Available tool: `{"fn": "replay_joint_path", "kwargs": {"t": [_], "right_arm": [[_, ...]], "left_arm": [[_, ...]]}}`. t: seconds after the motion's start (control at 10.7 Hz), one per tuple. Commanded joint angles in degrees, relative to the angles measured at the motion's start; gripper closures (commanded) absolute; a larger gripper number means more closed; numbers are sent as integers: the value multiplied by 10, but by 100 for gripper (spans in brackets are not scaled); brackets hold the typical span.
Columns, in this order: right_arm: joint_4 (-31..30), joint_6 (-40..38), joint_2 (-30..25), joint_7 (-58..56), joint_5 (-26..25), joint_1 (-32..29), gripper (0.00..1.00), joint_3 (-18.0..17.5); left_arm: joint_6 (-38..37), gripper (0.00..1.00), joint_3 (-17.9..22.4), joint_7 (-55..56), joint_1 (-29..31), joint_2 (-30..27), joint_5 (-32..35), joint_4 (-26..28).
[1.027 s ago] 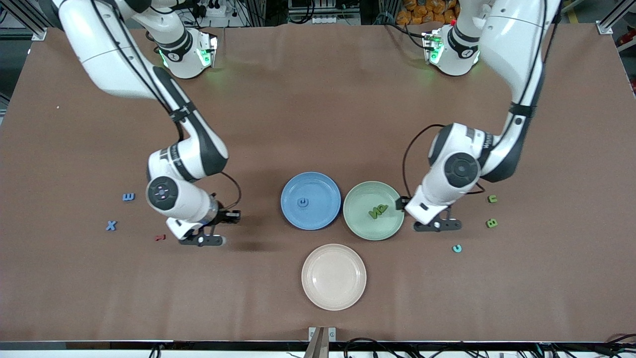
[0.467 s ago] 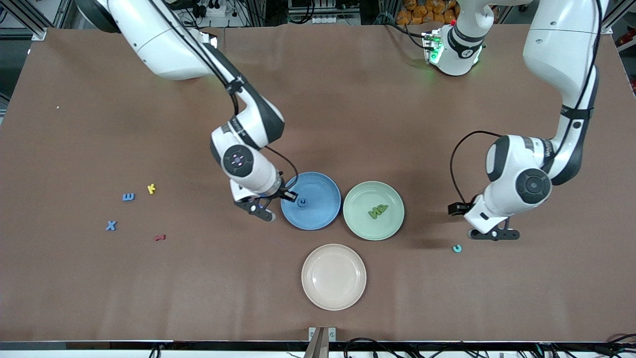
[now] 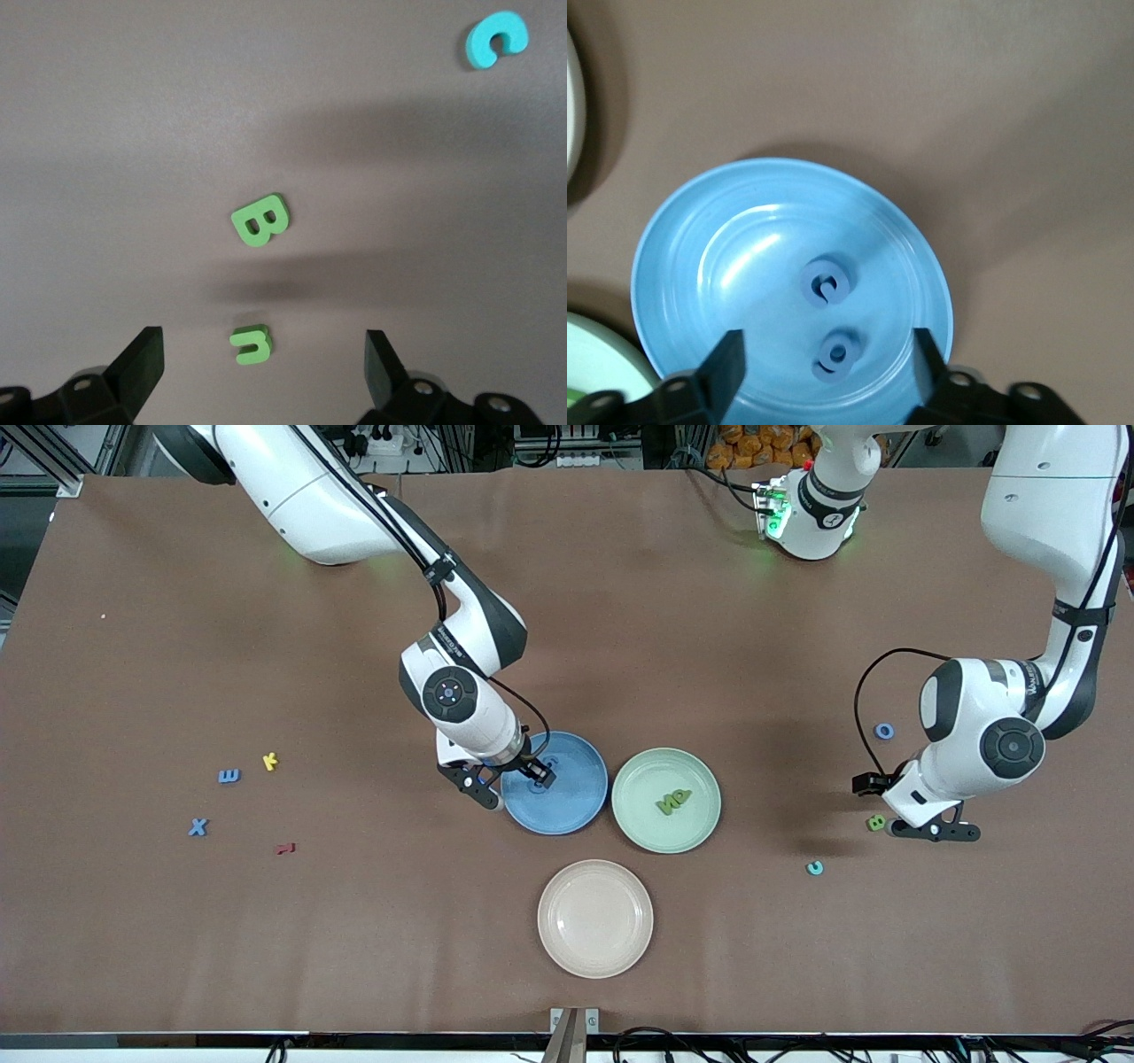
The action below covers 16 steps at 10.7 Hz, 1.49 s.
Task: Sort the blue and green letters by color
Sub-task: 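Grasp the green u with the left gripper while the right gripper reaches the blue X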
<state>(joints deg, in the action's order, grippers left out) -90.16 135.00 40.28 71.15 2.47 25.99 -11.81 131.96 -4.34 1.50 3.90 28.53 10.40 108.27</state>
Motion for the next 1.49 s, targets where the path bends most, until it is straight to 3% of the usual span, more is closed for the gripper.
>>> {"fn": "replay_joint_path", "kwargs": {"t": [0.0, 0.28, 0.65, 0.84, 1.03, 1.31, 1.4], "right_arm": [[18, -11, -3, -54, -34, -26, 0, 4], [17, -28, -3, -238, -34, -95, 0, 4], [14, -84, -8, -375, -37, -160, 0, 7], [17, -115, -18, -510, -37, -221, 0, 8], [16, -118, -18, -630, -39, -283, 0, 9], [12, -119, -16, -704, -119, -348, 0, 9], [12, -118, -15, -745, -121, -371, 0, 9]], "left_arm": [[92, 0, -10, -2, 16, -25, 16, 81], [156, 0, -10, -18, 35, -26, 16, 123], [178, 0, -10, -29, 43, -21, 16, 138], [180, 1, -10, -29, 44, -19, 16, 141], [180, 19, -10, -29, 51, -19, 15, 148], [180, 58, -10, -30, 59, -19, 15, 151], [180, 68, -10, -30, 59, -19, 9, 151]]}}
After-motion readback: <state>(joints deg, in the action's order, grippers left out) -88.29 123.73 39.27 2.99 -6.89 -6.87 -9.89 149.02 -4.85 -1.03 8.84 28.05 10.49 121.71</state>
